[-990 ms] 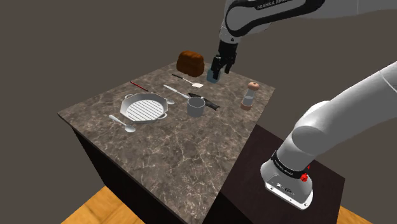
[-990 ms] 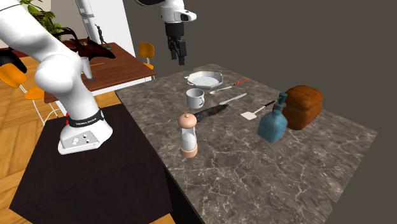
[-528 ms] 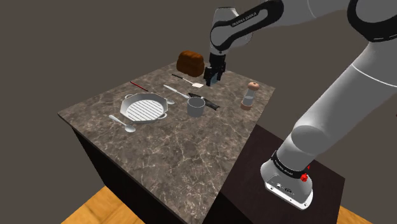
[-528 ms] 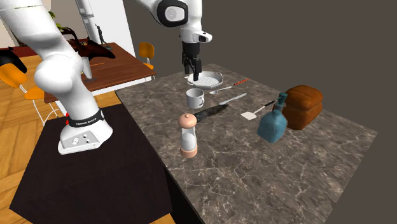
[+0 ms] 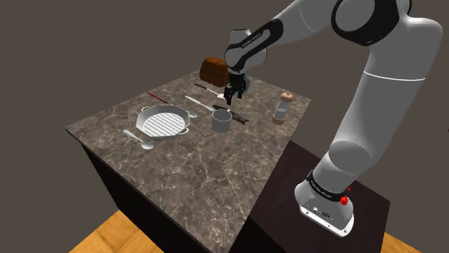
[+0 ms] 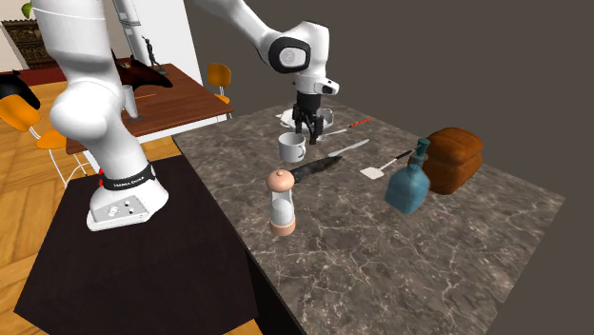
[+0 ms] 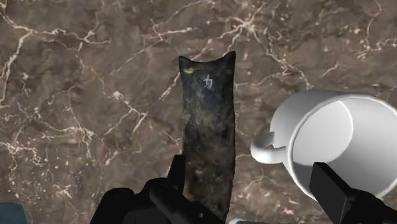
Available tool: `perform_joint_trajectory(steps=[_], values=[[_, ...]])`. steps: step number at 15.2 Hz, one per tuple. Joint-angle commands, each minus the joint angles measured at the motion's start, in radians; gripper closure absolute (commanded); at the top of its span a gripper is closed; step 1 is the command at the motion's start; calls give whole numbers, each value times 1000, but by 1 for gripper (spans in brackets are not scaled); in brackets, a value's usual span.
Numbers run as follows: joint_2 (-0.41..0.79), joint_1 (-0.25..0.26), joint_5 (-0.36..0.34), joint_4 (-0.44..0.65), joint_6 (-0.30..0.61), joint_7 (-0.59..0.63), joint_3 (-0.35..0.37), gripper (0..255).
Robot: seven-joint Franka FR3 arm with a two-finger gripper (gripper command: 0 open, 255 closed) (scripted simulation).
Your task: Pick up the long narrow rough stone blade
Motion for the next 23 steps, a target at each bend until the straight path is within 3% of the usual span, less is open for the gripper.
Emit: perform_joint_trajectory(steps=[1,6,15,16,23], values=[[79,-6,1,57,9,-13,-2,0],[268,-22,1,208,18,-40,-5,0],[342,-24,3,208,92,-38,-3,0],[341,-24,3,208,92,-39,-3,255],[341,-24,3,207,92,-39,-3,255]])
